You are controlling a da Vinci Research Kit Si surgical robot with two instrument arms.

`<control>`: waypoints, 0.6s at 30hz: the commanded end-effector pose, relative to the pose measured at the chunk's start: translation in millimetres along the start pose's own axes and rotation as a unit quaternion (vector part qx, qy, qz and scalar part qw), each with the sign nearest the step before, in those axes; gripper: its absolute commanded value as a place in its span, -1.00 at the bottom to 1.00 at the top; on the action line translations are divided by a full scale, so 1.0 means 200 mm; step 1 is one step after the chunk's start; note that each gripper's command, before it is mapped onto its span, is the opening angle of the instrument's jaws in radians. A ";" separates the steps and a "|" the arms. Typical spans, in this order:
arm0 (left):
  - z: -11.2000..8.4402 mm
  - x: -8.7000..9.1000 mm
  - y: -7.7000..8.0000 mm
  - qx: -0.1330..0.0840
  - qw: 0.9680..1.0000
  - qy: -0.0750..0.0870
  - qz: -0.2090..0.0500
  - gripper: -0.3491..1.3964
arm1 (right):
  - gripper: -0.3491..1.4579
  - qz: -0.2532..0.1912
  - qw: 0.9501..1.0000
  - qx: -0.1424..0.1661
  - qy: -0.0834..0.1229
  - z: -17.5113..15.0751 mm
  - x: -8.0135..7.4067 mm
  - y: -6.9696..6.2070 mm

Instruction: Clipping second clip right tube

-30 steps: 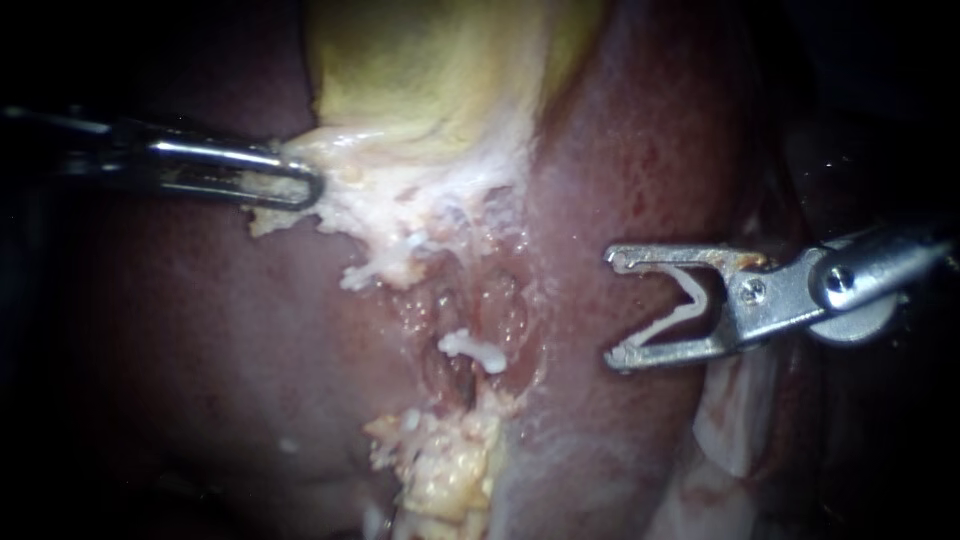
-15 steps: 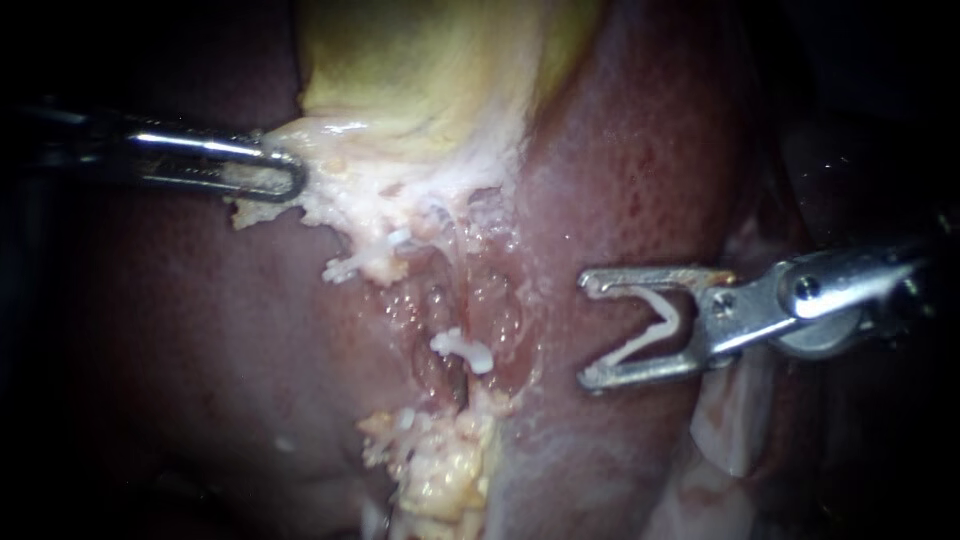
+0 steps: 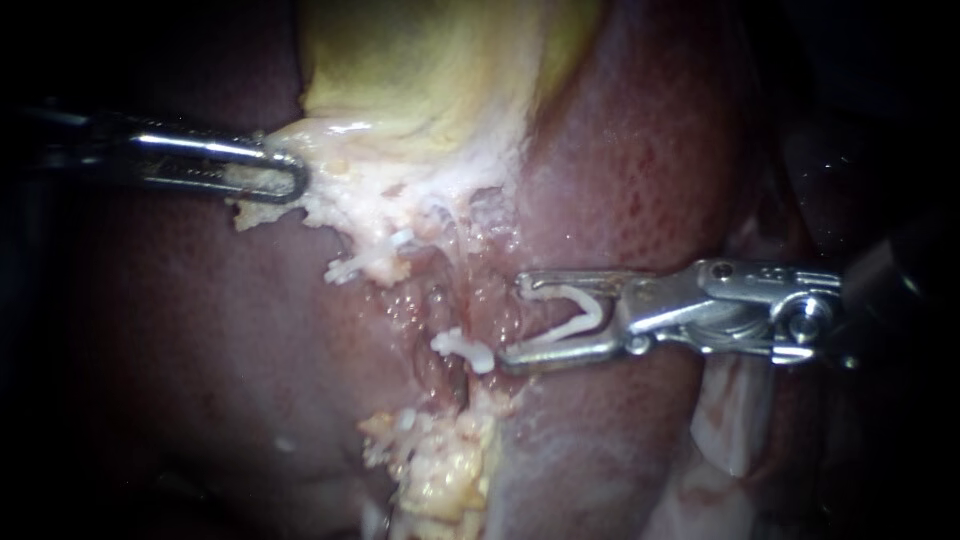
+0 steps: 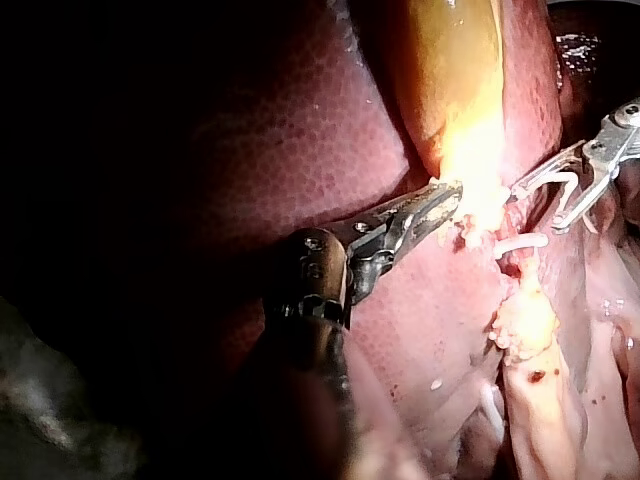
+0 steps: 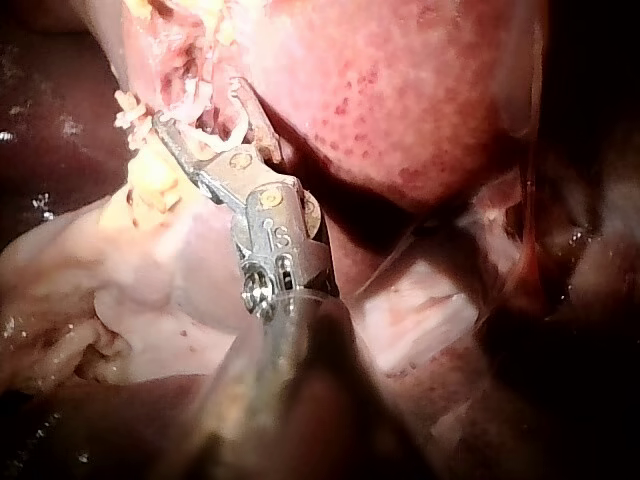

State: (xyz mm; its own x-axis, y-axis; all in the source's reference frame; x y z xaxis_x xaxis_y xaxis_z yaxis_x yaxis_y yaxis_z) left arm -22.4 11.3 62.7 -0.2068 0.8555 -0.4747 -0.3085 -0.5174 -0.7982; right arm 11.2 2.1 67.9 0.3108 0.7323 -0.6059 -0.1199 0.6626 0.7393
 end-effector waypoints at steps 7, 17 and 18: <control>0.000 0.000 0.000 0.000 1.000 0.000 0.000 -1.00 | -0.06 0.021 1.000 0.012 0.008 0.011 -0.002 0.001; 0.001 0.000 0.000 0.000 1.000 0.000 0.000 -1.00 | -0.06 0.046 0.998 0.025 0.022 0.025 -0.005 0.002; 0.001 0.000 0.000 0.000 1.000 0.000 0.000 -1.00 | -0.06 0.046 0.998 0.027 0.024 0.025 -0.005 0.002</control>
State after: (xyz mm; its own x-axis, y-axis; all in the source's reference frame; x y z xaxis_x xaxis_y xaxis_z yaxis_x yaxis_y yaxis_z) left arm -22.5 11.3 62.8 -0.2066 0.8554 -0.4749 -0.3092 -0.5176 -0.7978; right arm 15.7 0.7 70.3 0.2505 0.8017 -0.5428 -0.0914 0.5777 0.8111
